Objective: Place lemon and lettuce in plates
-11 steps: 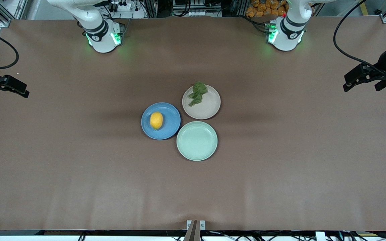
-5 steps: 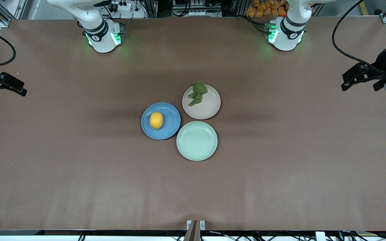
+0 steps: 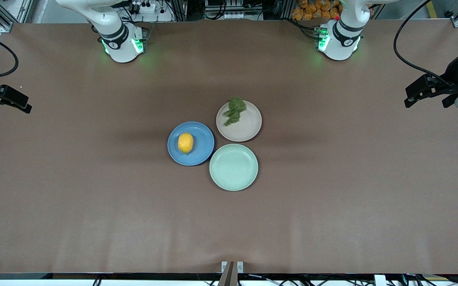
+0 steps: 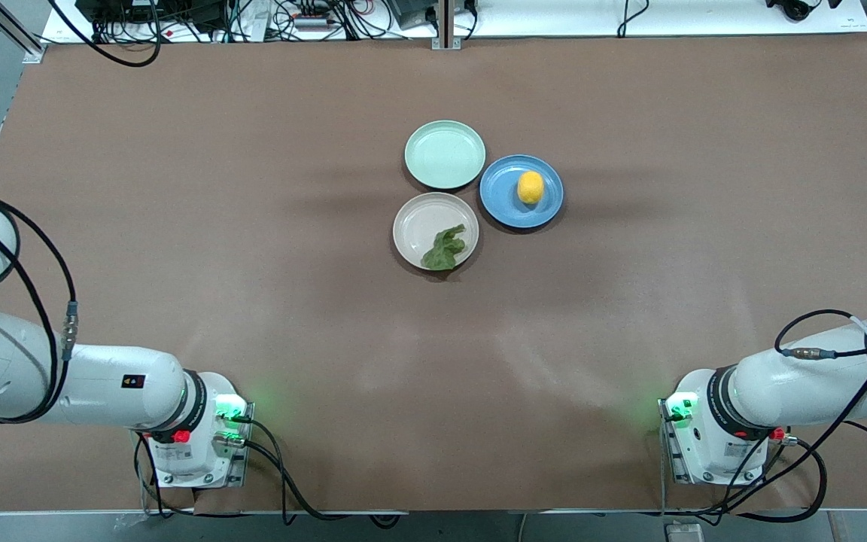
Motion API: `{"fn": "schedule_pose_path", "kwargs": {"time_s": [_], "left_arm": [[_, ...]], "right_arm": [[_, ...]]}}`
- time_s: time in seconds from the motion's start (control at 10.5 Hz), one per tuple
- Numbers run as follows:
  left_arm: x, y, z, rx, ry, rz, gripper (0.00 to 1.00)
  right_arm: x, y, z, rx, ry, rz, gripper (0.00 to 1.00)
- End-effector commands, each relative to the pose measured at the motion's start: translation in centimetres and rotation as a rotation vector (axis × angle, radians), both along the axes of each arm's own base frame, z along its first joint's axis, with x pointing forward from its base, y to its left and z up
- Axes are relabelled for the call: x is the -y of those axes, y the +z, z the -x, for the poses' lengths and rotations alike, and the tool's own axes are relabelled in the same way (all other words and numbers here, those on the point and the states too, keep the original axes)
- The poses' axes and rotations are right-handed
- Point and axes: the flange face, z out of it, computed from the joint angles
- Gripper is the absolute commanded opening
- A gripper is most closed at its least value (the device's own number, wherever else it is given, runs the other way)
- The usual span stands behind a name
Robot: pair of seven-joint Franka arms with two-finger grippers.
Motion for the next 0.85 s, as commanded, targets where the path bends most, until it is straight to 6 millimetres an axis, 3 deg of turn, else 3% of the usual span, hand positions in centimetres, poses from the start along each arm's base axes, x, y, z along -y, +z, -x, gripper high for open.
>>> {"fn": "schedule_pose_path", "kwargs": {"time_s": [0.0,0.76], "left_arm": [[0.0,0.7,0.34,-0.006,0.001,0.028,1.0],[-0.62,0.77,0.28,-0.004,0.0,0.024,1.0]], "right_arm": [[0.3,0.71,0.51,0.002,0.005,-0.019,1.0],[0.3,0.71,0.51,0.002,0.007,-0.019,1.0]]}}
